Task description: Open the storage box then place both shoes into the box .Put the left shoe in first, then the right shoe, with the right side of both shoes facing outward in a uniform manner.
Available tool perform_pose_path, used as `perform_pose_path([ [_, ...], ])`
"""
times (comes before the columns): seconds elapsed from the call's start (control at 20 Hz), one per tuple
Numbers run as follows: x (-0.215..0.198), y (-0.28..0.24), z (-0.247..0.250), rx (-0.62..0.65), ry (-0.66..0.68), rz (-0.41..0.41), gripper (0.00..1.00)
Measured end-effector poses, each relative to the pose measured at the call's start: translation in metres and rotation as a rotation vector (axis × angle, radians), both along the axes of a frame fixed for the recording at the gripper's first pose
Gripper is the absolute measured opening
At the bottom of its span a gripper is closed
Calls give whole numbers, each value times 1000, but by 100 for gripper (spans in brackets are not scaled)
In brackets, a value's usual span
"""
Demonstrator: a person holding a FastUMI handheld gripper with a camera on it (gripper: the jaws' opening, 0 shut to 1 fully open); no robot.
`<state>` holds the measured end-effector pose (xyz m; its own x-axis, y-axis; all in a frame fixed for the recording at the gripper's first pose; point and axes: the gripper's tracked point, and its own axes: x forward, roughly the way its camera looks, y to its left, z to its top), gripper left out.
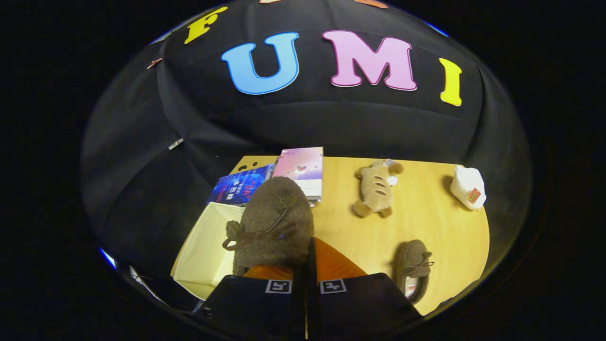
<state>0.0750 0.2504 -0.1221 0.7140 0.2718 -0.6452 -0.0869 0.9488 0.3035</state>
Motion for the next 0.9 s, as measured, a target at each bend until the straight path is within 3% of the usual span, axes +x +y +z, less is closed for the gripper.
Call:
perform_pose_path([
  [0.3, -6, 96, -19, 31, 113, 79, 7],
  [0.6, -1, 158, -67, -2, 251, 64, 7],
  [0.9, 0, 185, -127, -65, 366, 35, 7],
])
